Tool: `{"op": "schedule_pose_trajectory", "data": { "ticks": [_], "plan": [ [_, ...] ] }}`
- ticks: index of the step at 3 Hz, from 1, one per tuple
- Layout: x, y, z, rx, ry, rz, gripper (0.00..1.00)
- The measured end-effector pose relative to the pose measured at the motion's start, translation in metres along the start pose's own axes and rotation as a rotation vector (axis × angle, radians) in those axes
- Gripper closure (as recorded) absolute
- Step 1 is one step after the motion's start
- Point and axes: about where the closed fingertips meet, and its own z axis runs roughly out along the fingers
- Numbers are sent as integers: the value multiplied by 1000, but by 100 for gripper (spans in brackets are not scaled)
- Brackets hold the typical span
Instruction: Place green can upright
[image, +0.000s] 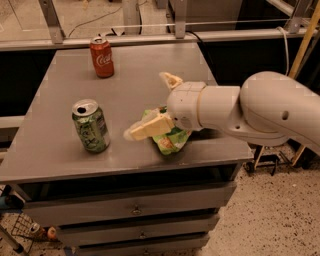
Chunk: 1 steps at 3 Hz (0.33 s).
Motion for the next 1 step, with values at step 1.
{"op": "schedule_pose_trajectory", "data": {
  "ticks": [1],
  "plan": [
    [9,-37,-54,132,68,-5,0]
  ]
}}
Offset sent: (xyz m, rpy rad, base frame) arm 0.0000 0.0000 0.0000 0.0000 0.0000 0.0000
